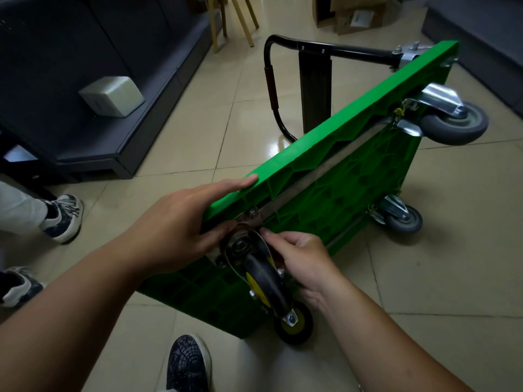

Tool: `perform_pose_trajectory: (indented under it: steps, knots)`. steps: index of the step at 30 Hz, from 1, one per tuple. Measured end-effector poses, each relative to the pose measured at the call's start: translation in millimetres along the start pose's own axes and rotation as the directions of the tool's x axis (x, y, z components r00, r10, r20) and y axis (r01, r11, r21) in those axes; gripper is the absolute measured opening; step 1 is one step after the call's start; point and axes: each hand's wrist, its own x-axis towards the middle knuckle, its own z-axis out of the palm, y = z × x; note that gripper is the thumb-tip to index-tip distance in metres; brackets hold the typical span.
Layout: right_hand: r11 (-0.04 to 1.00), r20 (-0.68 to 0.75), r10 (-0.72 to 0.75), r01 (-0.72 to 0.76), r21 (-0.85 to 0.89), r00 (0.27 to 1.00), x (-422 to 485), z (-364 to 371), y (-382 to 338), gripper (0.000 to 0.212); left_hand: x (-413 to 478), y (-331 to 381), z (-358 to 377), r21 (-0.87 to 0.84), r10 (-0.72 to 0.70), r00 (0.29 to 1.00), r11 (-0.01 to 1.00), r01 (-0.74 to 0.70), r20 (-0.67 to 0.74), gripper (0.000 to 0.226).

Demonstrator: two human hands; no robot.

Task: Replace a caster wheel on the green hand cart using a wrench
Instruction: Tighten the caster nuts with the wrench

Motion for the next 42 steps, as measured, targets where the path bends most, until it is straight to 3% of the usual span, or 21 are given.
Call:
perform_pose_trajectory:
  steps: [5, 9, 12, 14, 19, 26, 32, 42]
  knots:
    - [0.998, 0.003, 0.044, -0.044, 0.054, 0.999, 1, 5, 3, 0.026, -1, -1, 1, 0.003, 0.008, 0.999, 1.000, -0.008, -0.032, 0.075]
    - [0.969, -0.121, -0.209, 0.189, -0.162, 0.970, -2, 7, 2, 0.018, -1, -1, 1, 0.017, 0.025, 1.000, 1.000, -0.025, -0.019, 0.076]
    - [0.881, -0.111, -0.356, 0.293, -0.371, 0.928, 0, 4, 1, 0.020, -2, -1, 2, 0.030, 0.025, 0.999, 0.999, -0.024, -0.022, 0.077]
    - [0.882, -0.079, -0.327, 0.274, -0.383, 0.942, 1, 2, 0, 0.024, -2, -1, 3, 0.043, 0.025, 0.999, 0.999, -0.024, -0.027, 0.077]
    - [0.984, -0.024, -0.091, 0.086, -0.157, 0.996, 1, 1, 1, 0.032, -2, 1, 2, 0.024, 0.031, 0.999, 0.999, -0.030, -0.023, 0.075]
    - [0.997, -0.034, 0.032, -0.030, 0.065, 0.999, 4, 3, 3, 0.028, -2, 4, 2, 0.021, 0.016, 1.000, 1.000, -0.016, -0.006, 0.075]
    - [0.991, -0.006, 0.052, -0.050, 0.125, 0.999, 8, 0, 4, 0.026, -1, 3, 0, -0.003, -0.001, 1.000, 1.000, 0.001, 0.006, 0.077]
    - [0.999, -0.006, -0.010, 0.011, 0.033, 1.000, 6, -2, 7, 0.023, 0, 4, 0, -0.002, -0.017, 1.000, 1.000, 0.017, 0.007, 0.075]
